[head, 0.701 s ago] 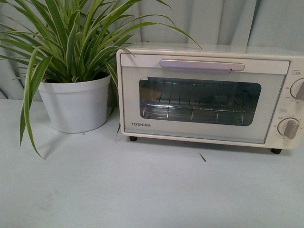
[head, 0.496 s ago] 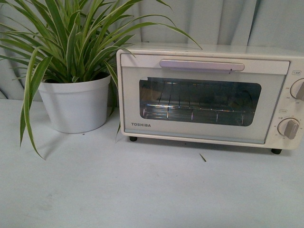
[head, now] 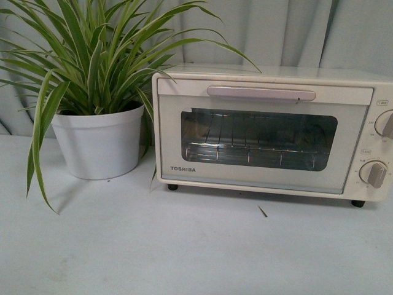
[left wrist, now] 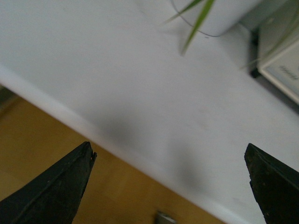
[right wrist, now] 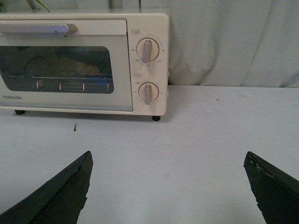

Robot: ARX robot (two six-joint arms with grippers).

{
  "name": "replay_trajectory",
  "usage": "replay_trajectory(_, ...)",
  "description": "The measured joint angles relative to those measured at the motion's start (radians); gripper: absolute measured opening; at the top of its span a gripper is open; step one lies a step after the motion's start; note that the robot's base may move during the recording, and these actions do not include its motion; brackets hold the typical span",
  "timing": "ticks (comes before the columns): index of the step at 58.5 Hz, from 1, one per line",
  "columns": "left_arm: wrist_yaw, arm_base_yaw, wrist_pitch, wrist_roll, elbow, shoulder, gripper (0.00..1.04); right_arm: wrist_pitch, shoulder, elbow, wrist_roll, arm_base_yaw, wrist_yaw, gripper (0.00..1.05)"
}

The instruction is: Open oven

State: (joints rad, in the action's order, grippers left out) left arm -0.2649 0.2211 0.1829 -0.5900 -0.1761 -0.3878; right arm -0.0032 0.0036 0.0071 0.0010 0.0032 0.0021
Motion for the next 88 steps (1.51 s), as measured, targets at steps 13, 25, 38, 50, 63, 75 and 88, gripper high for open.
replay_trajectory(13, 0.067, 0.191, -0.267, -0.275, -0.173, -0.427, 0.98, 0.000, 0.000, 0.000, 0.000, 0.000, 0.000, 0.95)
replay_trajectory(25, 0.110, 0.232, -0.464, -0.388, -0.310, -0.793, 0.98, 0.000, 0.000, 0.000, 0.000, 0.000, 0.000, 0.95)
replay_trajectory(38, 0.119, 0.277, -0.561, -0.457, -0.431, -1.026, 0.98, 0.000, 0.000, 0.000, 0.000, 0.000, 0.000, 0.95)
replay_trajectory(50, 0.116, 0.303, -0.571, -0.490, -0.492, -1.176, 0.98, 0.000, 0.000, 0.000, 0.000, 0.000, 0.000, 0.95)
replay_trajectory(63, 0.117, 0.296, -0.572, -0.500, -0.544, -1.227, 0.98, 0.000, 0.000, 0.000, 0.000, 0.000, 0.000, 0.95)
replay_trajectory(75, 0.111, 0.303, -0.580, -0.504, -0.555, -1.256, 0.98, 0.000, 0.000, 0.000, 0.000, 0.000, 0.000, 0.95)
replay_trajectory(88, 0.109, 0.310, -0.582, -0.511, -0.562, -1.277, 0.98, 0.000, 0.000, 0.000, 0.000, 0.000, 0.000, 0.95)
